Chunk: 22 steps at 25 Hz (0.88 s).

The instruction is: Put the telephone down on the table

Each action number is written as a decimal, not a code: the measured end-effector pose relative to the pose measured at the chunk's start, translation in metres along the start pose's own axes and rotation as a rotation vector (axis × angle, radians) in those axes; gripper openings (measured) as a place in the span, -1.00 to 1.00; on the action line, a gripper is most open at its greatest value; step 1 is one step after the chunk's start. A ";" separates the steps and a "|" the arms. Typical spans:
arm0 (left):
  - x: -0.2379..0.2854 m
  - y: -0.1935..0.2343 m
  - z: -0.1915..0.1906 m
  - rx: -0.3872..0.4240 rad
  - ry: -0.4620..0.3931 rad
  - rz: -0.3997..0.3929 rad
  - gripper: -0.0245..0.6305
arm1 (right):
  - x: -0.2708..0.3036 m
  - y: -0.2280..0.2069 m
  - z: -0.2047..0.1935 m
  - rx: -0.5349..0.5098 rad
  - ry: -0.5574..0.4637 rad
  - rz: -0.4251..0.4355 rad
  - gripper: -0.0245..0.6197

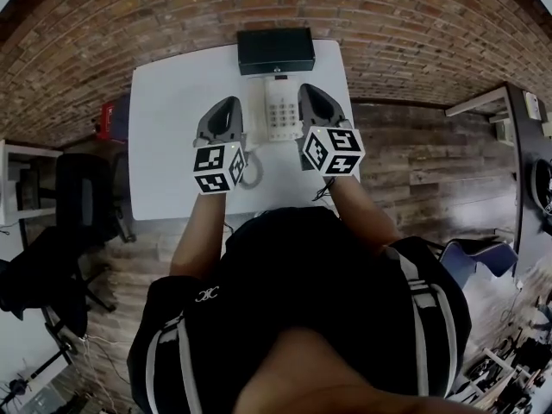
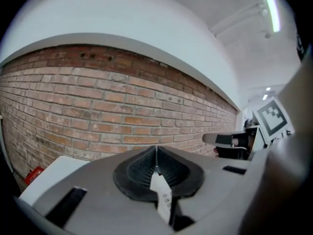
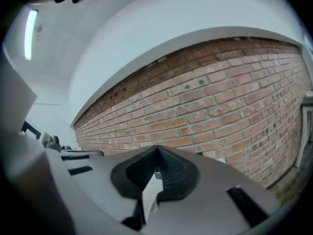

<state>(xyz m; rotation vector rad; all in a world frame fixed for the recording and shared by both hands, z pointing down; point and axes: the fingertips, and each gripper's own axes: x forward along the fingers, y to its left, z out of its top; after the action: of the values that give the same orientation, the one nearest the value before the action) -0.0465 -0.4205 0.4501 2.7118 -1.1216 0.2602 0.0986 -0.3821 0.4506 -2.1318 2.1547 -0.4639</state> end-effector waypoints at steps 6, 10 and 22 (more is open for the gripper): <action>-0.043 -0.021 0.014 0.044 -0.057 0.029 -0.89 | -0.043 0.028 0.022 -0.126 -0.098 0.012 -0.93; -0.064 -0.034 0.005 0.034 -0.050 0.009 -0.89 | -0.062 0.034 0.014 -0.122 -0.107 0.002 -0.93; -0.089 -0.040 0.015 0.016 -0.062 -0.025 -0.88 | -0.077 0.053 0.014 -0.120 -0.128 -0.005 -0.93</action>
<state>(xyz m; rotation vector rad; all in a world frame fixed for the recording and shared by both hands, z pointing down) -0.0787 -0.3365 0.4101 2.7633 -1.1062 0.1827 0.0539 -0.3084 0.4112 -2.1621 2.1577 -0.1973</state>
